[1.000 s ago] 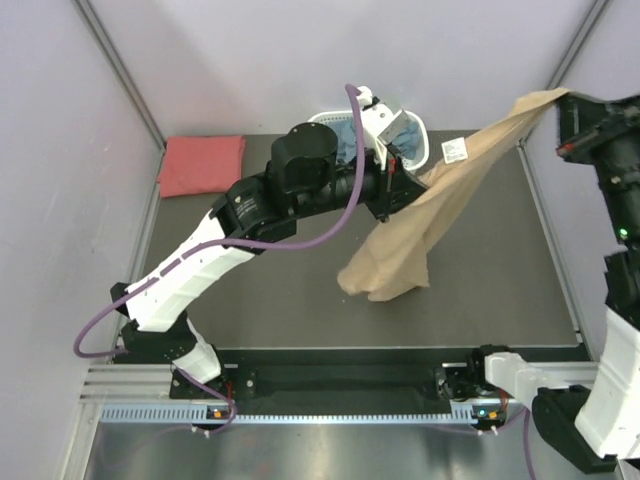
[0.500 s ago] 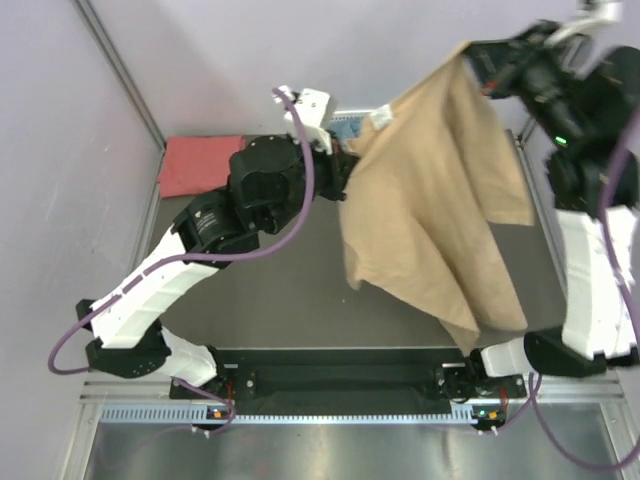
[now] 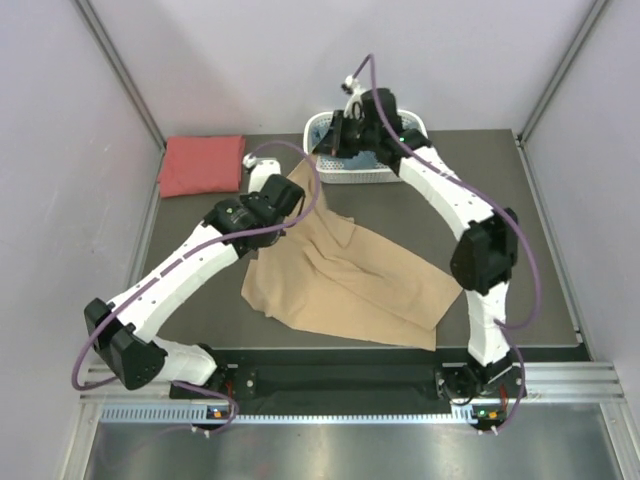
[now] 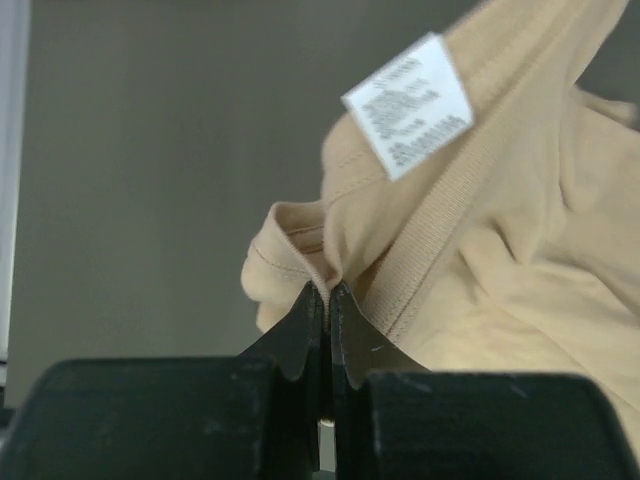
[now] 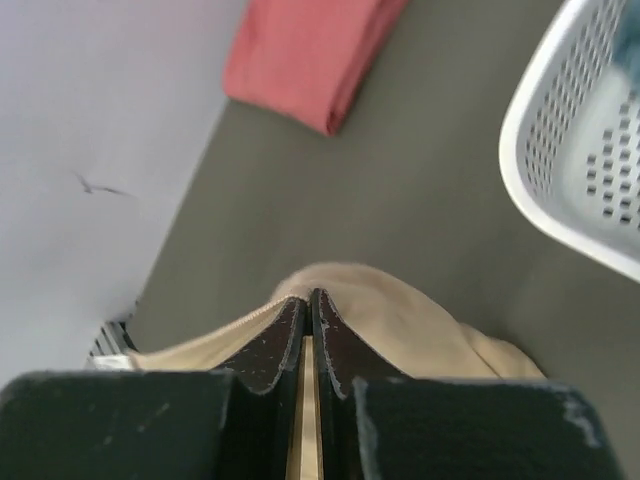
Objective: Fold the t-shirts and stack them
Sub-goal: Flatten the tshirt out
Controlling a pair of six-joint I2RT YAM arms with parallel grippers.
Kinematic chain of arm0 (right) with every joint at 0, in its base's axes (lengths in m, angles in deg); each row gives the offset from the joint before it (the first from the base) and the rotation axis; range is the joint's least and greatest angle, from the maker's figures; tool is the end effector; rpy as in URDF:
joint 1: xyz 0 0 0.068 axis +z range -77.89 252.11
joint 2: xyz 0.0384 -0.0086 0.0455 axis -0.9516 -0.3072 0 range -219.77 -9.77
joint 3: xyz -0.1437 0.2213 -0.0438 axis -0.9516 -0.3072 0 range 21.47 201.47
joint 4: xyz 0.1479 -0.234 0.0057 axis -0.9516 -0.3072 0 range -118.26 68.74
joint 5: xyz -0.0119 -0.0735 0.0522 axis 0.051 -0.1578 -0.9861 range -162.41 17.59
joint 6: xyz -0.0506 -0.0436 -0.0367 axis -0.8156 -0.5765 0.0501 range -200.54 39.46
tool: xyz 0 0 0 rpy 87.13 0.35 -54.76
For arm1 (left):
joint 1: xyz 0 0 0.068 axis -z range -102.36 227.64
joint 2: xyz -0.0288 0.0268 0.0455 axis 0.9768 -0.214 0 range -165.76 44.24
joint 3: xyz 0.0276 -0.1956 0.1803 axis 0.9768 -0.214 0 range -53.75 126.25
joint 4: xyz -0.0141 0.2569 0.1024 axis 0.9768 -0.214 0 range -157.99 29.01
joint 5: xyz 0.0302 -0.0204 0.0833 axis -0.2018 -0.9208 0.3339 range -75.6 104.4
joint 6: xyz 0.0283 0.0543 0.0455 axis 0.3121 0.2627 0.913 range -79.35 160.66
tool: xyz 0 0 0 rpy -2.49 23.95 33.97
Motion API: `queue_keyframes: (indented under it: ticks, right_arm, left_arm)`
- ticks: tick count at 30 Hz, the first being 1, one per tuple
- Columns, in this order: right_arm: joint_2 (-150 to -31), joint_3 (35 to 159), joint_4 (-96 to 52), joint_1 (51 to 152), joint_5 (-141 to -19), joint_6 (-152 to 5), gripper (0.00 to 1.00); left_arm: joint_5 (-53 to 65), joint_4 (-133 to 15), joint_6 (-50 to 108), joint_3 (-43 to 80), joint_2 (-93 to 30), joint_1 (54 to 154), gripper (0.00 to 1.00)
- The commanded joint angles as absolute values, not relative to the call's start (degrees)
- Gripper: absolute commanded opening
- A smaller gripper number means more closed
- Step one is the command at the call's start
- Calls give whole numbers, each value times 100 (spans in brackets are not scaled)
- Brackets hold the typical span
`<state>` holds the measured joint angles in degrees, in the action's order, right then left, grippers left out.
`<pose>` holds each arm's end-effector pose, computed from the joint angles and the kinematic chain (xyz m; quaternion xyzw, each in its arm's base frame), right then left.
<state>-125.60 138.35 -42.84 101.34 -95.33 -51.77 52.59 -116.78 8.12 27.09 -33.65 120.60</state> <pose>0.4396 0.2749 0.3640 -0.1164 0.8050 0.4135 0.4091 0.2462 -0.1746 0.3401 -0.0225 0.9015 0.0609 0.4279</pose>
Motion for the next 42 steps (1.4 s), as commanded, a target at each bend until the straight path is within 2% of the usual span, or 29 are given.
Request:
queue_keyframes:
  ticks: [1, 5, 10, 17, 20, 26, 28, 29, 32, 35, 39, 42]
  right_arm:
    - [-12867, 14399, -4226, 10076, -9306, -5259, 3]
    - [-12922, 14313, -5347, 9892, -8974, -5741, 24]
    - [-12026, 13215, -6220, 9217, -8182, -6014, 27]
    - [-9990, 10143, -6450, 8802, -8138, -6384, 33]
    - [-9242, 8947, -6178, 8679, -8111, -6139, 33]
    - [-8606, 7660, -6002, 8309, -8445, -5821, 32]
    - [-8562, 7579, -6010, 8301, -8410, -5821, 32]
    - [-8579, 7544, -6010, 8301, -8410, -5830, 32]
    - [-8710, 7588, -6002, 8301, -8445, -5848, 32]
    - [-8886, 7649, -6019, 8327, -8506, -5857, 32]
    - [-8975, 7667, -5966, 8406, -8559, -5822, 32]
    - [-8931, 7754, -6115, 8563, -8568, -5795, 32]
  left_arm:
    - [5228, -12023, 479, 2475, -3144, 11457, 0]
    - [4754, -11697, 742, 2377, -3554, 11122, 0]
    - [4508, -11583, 1085, 2921, -4285, 11078, 0]
    - [3437, -10863, 1490, 3607, -5452, 11069, 0]
    - [2497, -10538, 1438, 4316, -6163, 11112, 0]
    - [2037, -11151, 1578, 5838, -7291, 11473, 0]
    - [2098, -11187, 1569, 5805, -7257, 11429, 17]
    - [2168, -11179, 1596, 5744, -7126, 11403, 41]
    - [2361, -11240, 1648, 5262, -6714, 11228, 62]
    - [2415, -11179, 1701, 4517, -6081, 11052, 65]
    - [2143, -10942, 1701, 3320, -5202, 10412, 62]
    - [2021, -10853, 1736, 2563, -4797, 9866, 56]
